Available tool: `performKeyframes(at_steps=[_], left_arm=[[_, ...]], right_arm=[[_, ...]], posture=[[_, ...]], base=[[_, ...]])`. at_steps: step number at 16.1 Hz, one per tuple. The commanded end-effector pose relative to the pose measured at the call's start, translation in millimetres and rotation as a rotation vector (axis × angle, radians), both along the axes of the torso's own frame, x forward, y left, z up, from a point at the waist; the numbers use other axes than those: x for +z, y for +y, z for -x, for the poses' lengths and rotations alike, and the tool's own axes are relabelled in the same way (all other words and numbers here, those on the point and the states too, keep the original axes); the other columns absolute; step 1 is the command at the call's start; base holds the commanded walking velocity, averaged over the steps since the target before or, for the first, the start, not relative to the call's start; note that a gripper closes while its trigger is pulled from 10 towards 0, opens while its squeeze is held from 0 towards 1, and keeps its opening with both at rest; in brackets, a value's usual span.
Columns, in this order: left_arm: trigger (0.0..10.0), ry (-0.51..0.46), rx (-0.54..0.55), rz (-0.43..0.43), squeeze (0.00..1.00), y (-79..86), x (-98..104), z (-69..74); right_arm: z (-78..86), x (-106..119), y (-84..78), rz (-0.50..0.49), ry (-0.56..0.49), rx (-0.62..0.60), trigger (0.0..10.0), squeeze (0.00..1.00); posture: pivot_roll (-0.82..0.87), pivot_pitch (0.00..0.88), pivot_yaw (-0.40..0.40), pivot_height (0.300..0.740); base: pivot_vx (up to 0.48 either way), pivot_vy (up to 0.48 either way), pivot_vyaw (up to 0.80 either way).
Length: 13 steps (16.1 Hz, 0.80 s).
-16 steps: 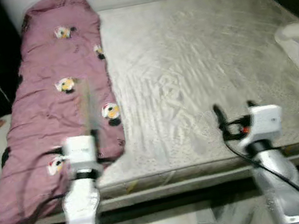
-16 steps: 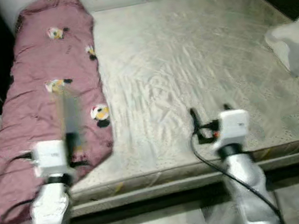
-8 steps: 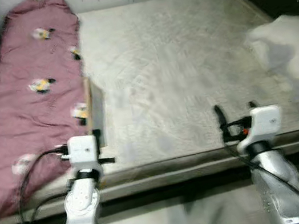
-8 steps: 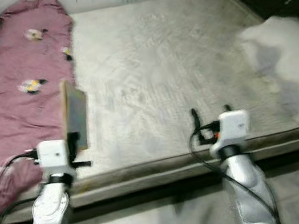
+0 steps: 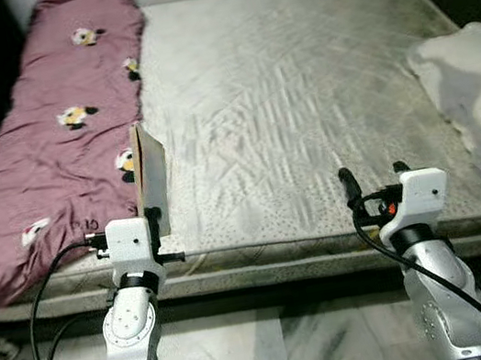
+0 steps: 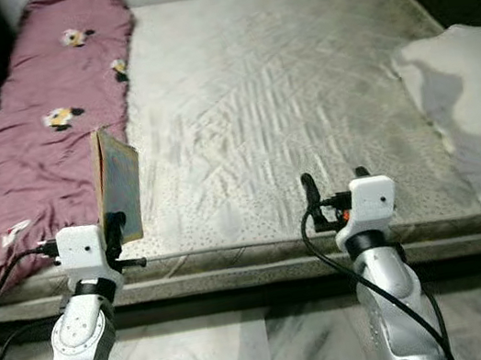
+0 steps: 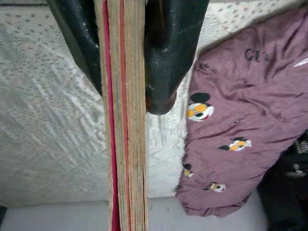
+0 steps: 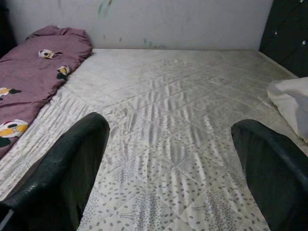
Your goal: Clean up the room
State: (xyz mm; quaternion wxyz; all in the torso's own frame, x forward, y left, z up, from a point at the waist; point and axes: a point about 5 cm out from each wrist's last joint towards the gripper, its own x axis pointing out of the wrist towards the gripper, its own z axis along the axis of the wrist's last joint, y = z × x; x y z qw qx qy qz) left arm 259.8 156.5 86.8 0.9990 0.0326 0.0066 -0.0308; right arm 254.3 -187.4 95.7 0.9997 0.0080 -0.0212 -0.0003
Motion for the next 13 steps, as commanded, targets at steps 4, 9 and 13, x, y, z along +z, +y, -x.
performKeyframes(at_steps=[4,9,13], left_arm=[[10.0,-0.066,-0.026,0.012,0.00,-1.4,11.8,-0.6],[10.0,-0.068,-0.037,0.017,0.00,-2.4,12.0,-0.4],[10.0,-0.045,-0.016,0.024,0.00,-2.7,9.2,-0.5]], right_arm=[[0.6,-0.6,-0.6,-0.003,0.008,-0.006,10.0,0.00],[-0.7,-0.3,-0.2,0.003,0.007,-0.003,10.0,0.00],[-0.5,-0.4,-1.0,0.003,0.007,-0.007,10.0,0.00]], posture=[[-0.04,0.115,-0.026,0.740],[-0.04,0.112,-0.028,0.740],[-0.04,0.115,-0.028,0.740]], base=[[0.363,0.000,0.00],[0.412,0.000,0.00],[0.096,0.000,0.00]])
